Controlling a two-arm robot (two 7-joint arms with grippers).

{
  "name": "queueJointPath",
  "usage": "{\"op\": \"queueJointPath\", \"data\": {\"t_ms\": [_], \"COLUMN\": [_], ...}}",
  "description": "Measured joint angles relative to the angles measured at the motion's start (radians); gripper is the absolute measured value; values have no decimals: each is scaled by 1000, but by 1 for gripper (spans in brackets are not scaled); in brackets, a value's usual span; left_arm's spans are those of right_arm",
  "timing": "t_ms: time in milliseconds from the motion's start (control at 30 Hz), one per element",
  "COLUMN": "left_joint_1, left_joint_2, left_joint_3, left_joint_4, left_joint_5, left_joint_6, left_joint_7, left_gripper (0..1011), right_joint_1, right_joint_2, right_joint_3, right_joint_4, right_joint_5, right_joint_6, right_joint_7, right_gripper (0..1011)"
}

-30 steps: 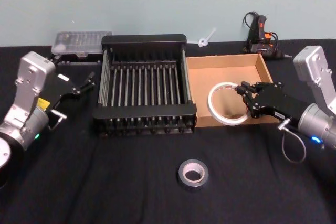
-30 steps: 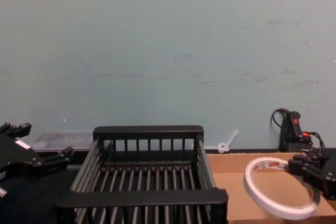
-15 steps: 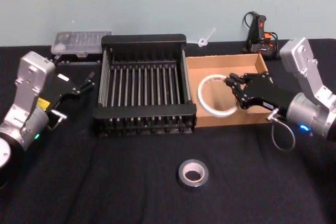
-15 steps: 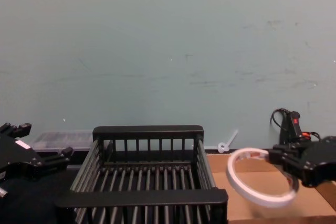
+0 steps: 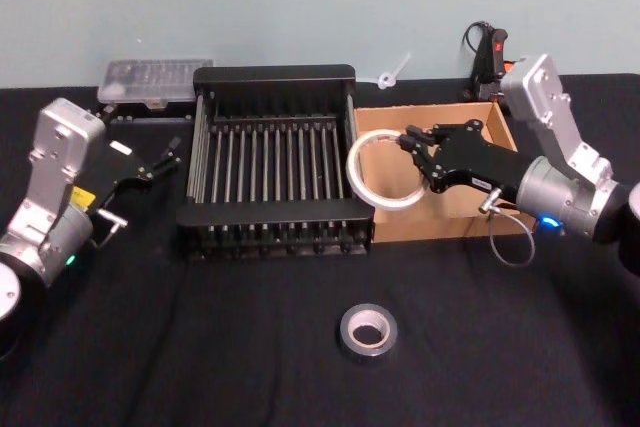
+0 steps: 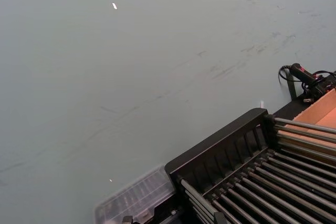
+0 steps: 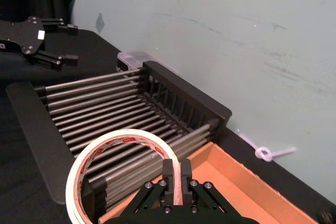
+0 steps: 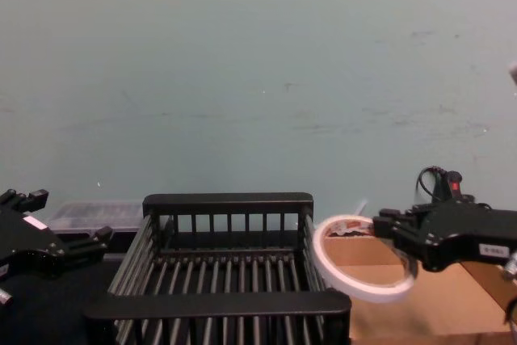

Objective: Pick up the white tape and place it into the black box , Pick up the silver tape and place it into the brown box.

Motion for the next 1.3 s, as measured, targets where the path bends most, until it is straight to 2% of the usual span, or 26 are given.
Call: {"op": "queueJointPath", "data": {"t_ms": [667,1300], "left_joint_1": [0,0], "left_joint_2": [0,0], "left_joint_3": [0,0], "left_joint_4": [0,0], "left_joint_5": [0,0], "left_joint_6": [0,0], "left_joint_7": [0,0], "left_gripper": [1001,1001], "right_joint_1": [146,306], "right_joint_2": [-86,-209], "right_joint_3": [-73,-139], "right_joint_4": [173,421], "right_joint_5": [-13,-32], "right_joint_6": [-71,-145], "right_joint_7": [68,139], "right_gripper": [86,86]}}
